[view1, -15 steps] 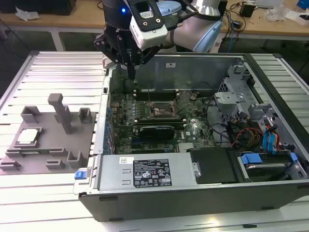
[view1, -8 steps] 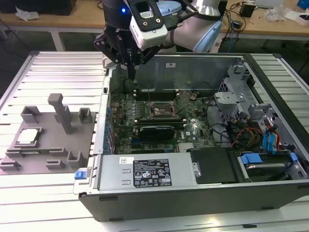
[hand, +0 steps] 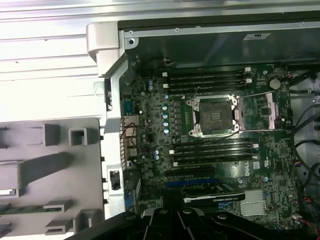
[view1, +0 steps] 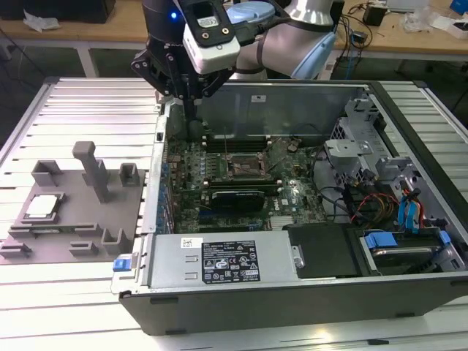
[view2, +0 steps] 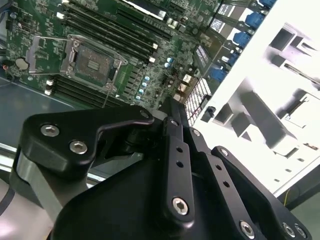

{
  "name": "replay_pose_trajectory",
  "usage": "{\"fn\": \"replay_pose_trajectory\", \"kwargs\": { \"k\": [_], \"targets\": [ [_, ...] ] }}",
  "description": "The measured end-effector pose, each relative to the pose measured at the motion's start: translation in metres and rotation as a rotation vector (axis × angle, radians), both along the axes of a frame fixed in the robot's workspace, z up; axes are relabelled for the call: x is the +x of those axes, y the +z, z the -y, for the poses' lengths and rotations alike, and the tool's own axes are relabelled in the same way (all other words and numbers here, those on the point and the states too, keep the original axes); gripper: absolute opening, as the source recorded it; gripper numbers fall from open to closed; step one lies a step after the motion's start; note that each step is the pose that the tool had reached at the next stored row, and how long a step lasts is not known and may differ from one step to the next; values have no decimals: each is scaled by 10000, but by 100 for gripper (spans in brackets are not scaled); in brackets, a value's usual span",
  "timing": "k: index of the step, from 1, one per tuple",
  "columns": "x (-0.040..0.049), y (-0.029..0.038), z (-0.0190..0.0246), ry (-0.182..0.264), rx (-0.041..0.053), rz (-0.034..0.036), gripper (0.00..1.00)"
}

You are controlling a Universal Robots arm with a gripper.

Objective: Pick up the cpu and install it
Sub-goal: 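Reach for the cpu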

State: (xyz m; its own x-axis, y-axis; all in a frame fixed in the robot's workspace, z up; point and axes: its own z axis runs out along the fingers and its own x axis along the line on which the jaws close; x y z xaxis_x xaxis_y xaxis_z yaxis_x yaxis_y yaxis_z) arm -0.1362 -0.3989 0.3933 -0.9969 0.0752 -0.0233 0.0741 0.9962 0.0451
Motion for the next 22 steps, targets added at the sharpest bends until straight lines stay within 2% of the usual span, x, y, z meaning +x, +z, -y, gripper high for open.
{"fn": "replay_pose_trajectory", "kwargs": {
  "k": [6, 9, 10, 14, 16, 22],
  "targets": [
    [-127, 0, 0, -1, 0, 0, 11],
    [-230, 0, 0, -1, 0, 1, 11],
    [-290, 0, 0, -1, 0, 4, 11],
    [-373, 0, 0, 0, 0, 9, 11],
    [-502, 0, 0, -4, -1, 26, 11],
    [-634, 0, 0, -11, 0, 34, 11]
  ]
}}
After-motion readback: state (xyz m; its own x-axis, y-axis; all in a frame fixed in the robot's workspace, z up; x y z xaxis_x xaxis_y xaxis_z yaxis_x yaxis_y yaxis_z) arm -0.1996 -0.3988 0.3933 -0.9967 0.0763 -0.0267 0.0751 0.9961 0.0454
